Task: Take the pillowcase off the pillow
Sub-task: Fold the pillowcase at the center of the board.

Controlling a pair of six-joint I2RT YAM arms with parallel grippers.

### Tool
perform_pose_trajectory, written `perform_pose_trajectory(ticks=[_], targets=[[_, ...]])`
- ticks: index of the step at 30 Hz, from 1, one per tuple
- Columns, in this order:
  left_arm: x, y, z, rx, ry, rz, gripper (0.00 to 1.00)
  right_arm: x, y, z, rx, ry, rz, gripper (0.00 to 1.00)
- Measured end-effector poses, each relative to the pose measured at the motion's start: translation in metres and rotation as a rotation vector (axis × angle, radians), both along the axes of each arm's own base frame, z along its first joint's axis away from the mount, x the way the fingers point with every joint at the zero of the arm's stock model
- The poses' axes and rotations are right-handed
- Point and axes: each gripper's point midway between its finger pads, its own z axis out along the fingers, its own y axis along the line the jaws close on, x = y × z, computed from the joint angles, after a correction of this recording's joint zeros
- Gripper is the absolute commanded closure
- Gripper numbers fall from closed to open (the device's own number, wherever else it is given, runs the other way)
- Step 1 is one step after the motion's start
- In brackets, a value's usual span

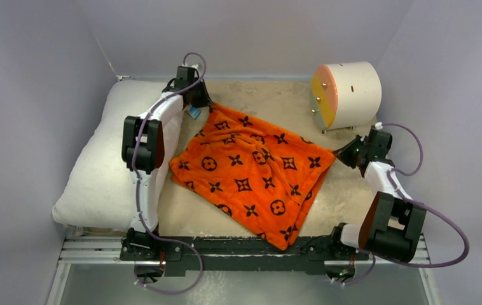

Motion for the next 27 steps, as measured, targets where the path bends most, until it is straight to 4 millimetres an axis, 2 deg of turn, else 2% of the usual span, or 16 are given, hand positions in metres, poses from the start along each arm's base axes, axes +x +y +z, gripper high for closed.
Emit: perform_pose_trajectory(ticks=[5, 9, 11, 17, 20, 24, 27], targets=[[0.008, -0.001, 0.043, -0.036, -0.106, 0.016, 1.0, 0.014, -0.006, 0.035, -0.072, -0.095, 0.048, 1.0], [0.011, -0.001, 0.086, -0.063, -0.205, 0.029, 1.0, 0.018, -0.007, 0.078, -0.144, -0.226, 0.081, 1.0], [0.006, 0.003, 0.106, -0.068, -0.256, 0.042, 1.0, 0.017, -0.003, 0.098, -0.164, -0.287, 0.102, 1.0], [-0.029, 0.023, 0.153, -0.072, -0.387, 0.103, 1.0, 0.021, 0.008, 0.135, -0.207, -0.382, 0.149, 1.0], [-0.048, 0.038, 0.183, -0.069, -0.464, 0.149, 1.0, 0.027, 0.03, 0.158, -0.227, -0.426, 0.202, 1.0], [-0.075, 0.062, 0.229, -0.073, -0.572, 0.22, 1.0, 0.032, 0.058, 0.203, -0.235, -0.511, 0.276, 1.0], [-0.102, 0.08, 0.269, -0.072, -0.66, 0.274, 1.0, 0.033, 0.06, 0.248, -0.257, -0.594, 0.278, 1.0]])
